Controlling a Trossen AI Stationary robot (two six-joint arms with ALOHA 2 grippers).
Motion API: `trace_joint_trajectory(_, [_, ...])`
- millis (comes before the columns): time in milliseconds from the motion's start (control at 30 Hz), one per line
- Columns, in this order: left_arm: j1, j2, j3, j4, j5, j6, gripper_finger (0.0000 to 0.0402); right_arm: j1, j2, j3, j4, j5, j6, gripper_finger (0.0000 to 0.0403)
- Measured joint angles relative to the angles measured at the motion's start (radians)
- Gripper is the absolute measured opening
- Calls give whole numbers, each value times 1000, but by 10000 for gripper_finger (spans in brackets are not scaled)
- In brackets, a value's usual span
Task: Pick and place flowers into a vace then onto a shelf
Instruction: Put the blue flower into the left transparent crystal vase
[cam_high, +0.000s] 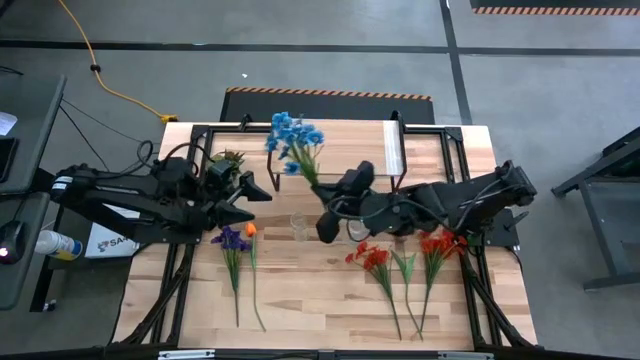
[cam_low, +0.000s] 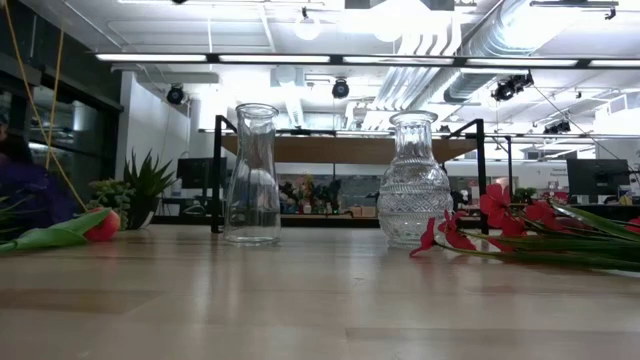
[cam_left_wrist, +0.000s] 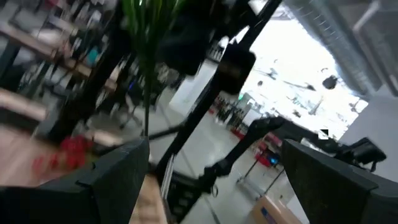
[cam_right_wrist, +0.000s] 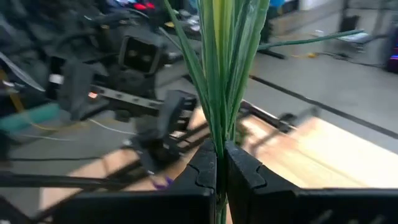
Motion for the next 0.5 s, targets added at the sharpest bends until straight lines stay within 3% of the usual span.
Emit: trace_joint_trajectory(500, [0,11,0,22,-30,76,395,-94,4,-240,704,-311,-80,3])
